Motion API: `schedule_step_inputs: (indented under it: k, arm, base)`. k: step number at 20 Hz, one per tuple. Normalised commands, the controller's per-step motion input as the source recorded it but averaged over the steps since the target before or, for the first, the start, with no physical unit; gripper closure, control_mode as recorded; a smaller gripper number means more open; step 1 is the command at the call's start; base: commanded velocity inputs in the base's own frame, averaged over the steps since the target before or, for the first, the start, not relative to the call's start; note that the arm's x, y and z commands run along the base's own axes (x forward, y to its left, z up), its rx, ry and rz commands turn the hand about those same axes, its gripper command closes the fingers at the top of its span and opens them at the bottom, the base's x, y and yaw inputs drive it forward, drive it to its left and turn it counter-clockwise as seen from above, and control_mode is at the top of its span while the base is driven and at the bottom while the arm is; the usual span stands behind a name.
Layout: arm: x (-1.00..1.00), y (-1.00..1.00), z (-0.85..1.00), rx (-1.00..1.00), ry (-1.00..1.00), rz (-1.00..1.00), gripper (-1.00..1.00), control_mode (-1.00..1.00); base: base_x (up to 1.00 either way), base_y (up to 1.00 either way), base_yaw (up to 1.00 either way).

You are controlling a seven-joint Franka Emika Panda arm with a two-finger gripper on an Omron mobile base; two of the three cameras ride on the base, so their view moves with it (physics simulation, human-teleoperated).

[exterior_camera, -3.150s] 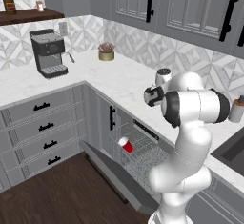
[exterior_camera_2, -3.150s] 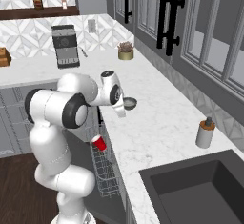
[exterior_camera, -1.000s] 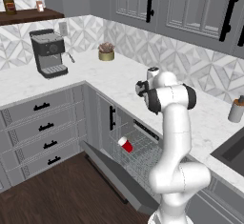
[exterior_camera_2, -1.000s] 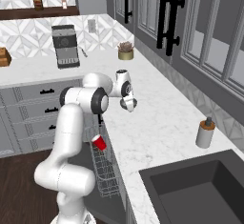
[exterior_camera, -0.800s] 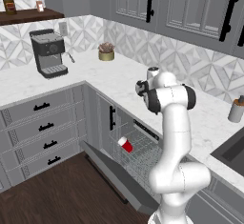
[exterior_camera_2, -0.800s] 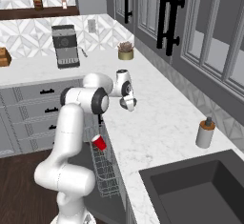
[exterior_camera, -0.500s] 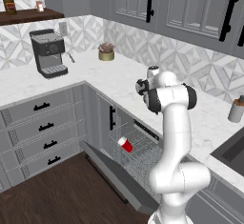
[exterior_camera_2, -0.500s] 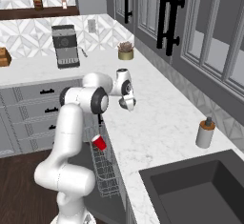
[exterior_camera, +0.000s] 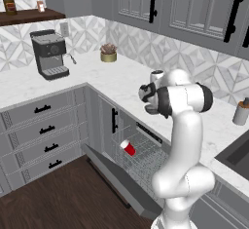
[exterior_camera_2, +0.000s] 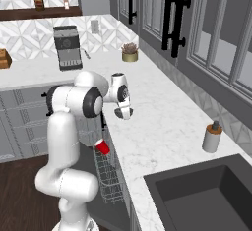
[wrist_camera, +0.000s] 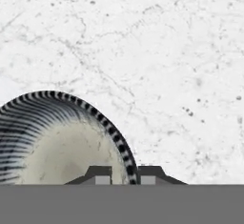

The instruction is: Pick up the cup and bowl from the counter, place them in the dishwasher, and close the dishwasher door.

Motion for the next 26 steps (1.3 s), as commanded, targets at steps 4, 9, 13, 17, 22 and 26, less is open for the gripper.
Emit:
schedule_step_inputs:
  k: [4,9,13,17,22,26]
  arm:
    - [-1.0,0.47,0.06,0.0,-0.1,0.0,1.0,-1.0]
    - [-0.94,0.43,0.22,0.0,-0.09,0.0,1.0,-1.0]
    - [-0.81,0.32,0.39,0.0,-0.04,0.0,1.0,-1.0]
    - [-0.57,0.44,0.14,0.0,0.0,0.0,1.0,-1.0]
    - [-0.09,0.5,0.0,0.0,0.09,0.0,1.0,-1.0]
    - [0.01,0.33,-0.04,-0.02,0.16,0.0,1.0,-1.0]
  base:
    - [0.0,0.0,0.0]
    - [0.0,0.0,0.0]
    - [0.0,0.0,0.0]
    - [0.0,0.0,0.0]
    - [0.0,0.0,0.0]
    - [0.0,0.0,0.0]
